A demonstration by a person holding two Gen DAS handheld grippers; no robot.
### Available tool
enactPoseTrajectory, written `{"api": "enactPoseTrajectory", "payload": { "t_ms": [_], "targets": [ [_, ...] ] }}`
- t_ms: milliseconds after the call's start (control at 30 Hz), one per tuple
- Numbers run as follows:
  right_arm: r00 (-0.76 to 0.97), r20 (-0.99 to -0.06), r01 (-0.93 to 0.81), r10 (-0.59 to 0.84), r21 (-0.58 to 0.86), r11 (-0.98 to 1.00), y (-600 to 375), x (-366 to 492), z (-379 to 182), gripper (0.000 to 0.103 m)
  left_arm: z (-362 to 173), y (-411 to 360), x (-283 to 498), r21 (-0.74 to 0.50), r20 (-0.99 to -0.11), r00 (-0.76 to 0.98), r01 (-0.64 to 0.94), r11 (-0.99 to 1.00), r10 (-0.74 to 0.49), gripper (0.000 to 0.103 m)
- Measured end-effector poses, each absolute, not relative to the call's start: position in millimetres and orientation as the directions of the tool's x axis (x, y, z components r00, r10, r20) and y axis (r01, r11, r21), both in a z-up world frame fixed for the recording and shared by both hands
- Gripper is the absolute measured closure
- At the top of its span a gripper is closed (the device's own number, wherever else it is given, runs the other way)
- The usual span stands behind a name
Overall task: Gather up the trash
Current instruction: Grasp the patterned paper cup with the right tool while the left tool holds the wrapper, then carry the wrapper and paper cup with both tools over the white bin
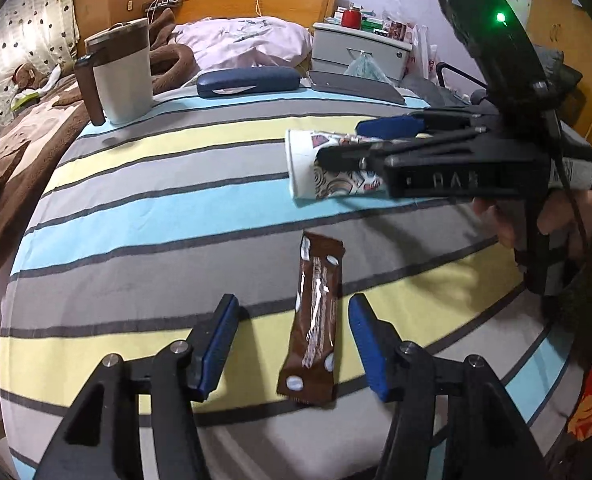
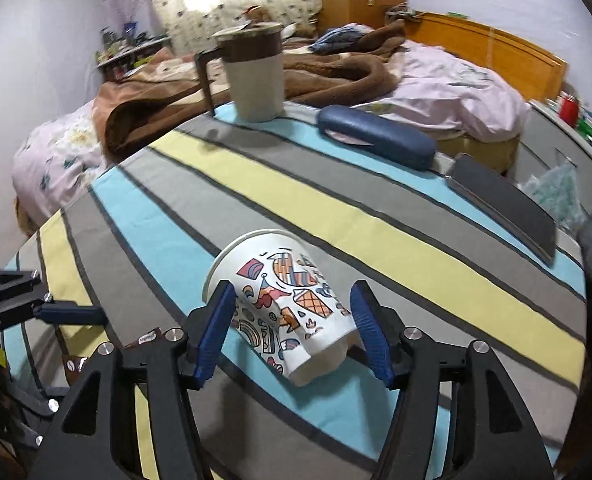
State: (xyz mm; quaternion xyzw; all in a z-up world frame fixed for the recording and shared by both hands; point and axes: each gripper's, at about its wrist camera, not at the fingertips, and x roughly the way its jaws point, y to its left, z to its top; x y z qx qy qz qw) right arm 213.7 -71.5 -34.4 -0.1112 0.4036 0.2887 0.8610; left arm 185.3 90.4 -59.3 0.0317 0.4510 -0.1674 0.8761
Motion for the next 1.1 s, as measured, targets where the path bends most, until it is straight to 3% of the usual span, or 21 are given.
{"api": "enactPoseTrajectory", "payload": {
  "t_ms": [267,433,567,700,1100],
  "targets": [
    [0.480,-0.782,-0.591,0.398,0.047,0.806,-69,216,-38,0.040,-62,83,190,-0.026,-0.806,0.554,0.321,0.947,-0.210,0.044],
    [0.476,-0.779,-0.571,0.408,0.079,0.817,-76,219,-39,0.056,-62,82,191,-0.022,-0.805,0.556,0.321,0.947,-0.207,0.045],
    [0.482,-0.778,-0.562,0.403,0.078,0.823,-76,216,-40,0.056,-61,82,191,-0.018,-0.801,0.565,0.313,0.950,-0.201,0.058],
    [0.505,-0.776,-0.544,0.377,0.053,0.837,-74,213,-39,0.057,-60,84,190,-0.022,-0.798,0.568,0.308,0.951,-0.202,0.078],
    [0.571,-0.729,-0.451,0.378,0.106,0.886,-96,195,-26,0.057,-55,81,182,-0.030,-0.786,0.585,0.285,0.958,-0.199,0.082]
  ]
}}
